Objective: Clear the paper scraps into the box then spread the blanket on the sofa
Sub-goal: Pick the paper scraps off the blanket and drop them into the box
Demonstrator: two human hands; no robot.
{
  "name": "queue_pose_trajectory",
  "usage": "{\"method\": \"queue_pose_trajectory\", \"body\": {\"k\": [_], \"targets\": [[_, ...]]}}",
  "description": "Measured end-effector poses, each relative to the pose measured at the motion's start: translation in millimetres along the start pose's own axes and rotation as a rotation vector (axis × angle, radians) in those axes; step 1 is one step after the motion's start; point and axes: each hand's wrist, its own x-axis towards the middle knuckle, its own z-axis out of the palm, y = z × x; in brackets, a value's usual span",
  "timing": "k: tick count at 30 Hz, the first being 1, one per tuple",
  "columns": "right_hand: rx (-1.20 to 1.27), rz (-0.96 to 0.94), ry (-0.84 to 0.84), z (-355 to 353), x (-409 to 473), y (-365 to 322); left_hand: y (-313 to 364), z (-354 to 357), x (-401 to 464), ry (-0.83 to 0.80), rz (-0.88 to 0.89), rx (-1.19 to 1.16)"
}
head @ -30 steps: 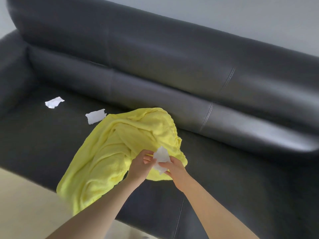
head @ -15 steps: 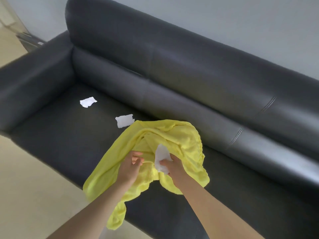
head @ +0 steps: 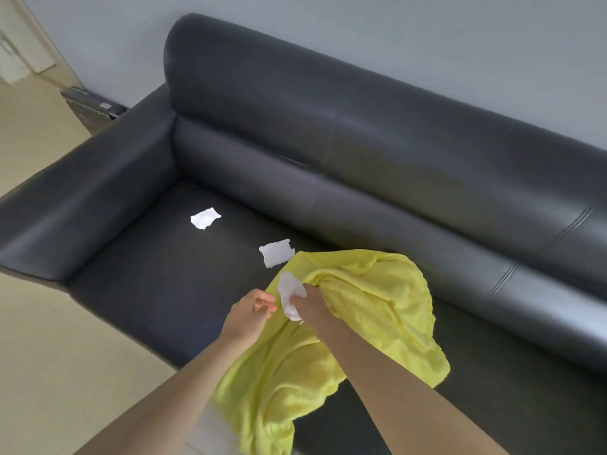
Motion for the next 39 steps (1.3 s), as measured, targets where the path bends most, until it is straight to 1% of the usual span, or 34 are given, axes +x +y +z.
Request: {"method": "queue_pose_trajectory", "body": {"k": [2, 4, 7, 9, 13, 17, 21, 23, 28, 31, 35, 39], "targets": [[-0.094, 0.053, 0.019, 10, 10, -10, -2, -8, 10, -0.031, -0.021, 0.037], [-0.128, 0.133, 0.061, 16, 21, -19, -3, -17, 23, -0.094, -0.040, 0.098], [-0.151, 0.143, 0.076, 16, 44, -33, 1, -35, 48, -0.196, -0.043, 0.237], [-0.187, 0.145, 0.074, 11, 61, -44, 6, -47, 67, -0.230, -0.043, 0.324], [-0.306, 0.179, 0.051, 7, 96, -66, 14, -72, 111, -0.224, -0.049, 0.459], [-0.263, 0.222, 0.052, 12, 112, -79, 24, -88, 151, -0.230, -0.065, 0.552], [-0.231, 0.252, 0.024, 22, 130, -88, 34, -102, 184, -0.267, -0.017, 0.621], [-0.209, 0.239, 0.001, 26, 136, -92, 33, -108, 196, -0.256, -0.005, 0.656], [-0.317, 0.200, -0.047, 54, 142, -94, 13, -113, 220, -0.230, -0.079, 0.805], [-0.305, 0.181, -0.065, 68, 146, -89, 1, -115, 236, -0.222, -0.090, 0.859], [-0.303, 0.193, -0.029, 76, 158, -85, -17, -120, 257, -0.173, -0.105, 0.918], [-0.181, 0.264, 0.035, 74, 164, -88, -34, -130, 275, -0.152, -0.153, 0.910]]}}
